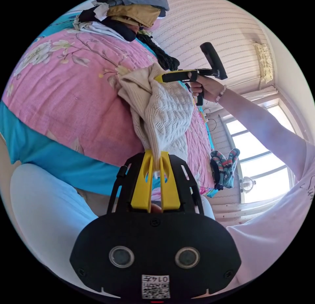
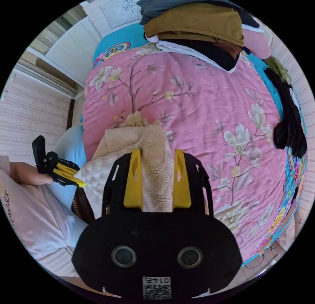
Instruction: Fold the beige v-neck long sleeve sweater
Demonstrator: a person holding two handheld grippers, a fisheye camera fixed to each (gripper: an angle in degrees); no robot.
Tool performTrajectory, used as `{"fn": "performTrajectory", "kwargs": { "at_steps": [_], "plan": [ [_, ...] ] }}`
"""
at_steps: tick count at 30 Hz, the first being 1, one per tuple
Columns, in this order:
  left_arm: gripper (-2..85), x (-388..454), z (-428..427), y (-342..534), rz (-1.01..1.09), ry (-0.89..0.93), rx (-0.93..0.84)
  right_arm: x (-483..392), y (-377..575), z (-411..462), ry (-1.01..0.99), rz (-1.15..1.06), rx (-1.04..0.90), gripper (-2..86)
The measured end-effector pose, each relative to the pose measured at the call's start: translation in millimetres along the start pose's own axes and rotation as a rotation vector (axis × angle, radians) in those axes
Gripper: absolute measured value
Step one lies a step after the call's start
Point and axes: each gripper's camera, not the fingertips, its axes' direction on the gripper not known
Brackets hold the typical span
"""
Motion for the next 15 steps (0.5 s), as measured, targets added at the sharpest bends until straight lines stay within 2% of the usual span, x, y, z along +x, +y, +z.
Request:
{"fn": "performTrajectory", "kwargs": {
  "at_steps": [2,4,6,11,13,15],
  "plan": [
    [2.5,1,9,2,0.006,0.009,-0.004,0,10,4,-0.028,-0.036,0.001,16.9],
    [2.9,4,25,5,0.001,0.011,-0.016,4,22,13,-0.231,-0.078,-0.039,13.8],
    [3.3,7,36,8,0.0,0.011,-0.016,6,31,17,-0.282,-0.062,-0.063,12.9],
    [3.6,25,64,18,0.022,-0.018,-0.02,2,66,19,-0.354,-0.037,-0.067,12.2],
    [3.1,38,76,23,0.036,-0.033,-0.029,-4,90,10,-0.396,-0.013,-0.061,9.3],
    [2.5,49,82,27,0.058,-0.031,-0.035,-18,117,-6,-0.347,-0.032,0.014,8.4]
  ]
}}
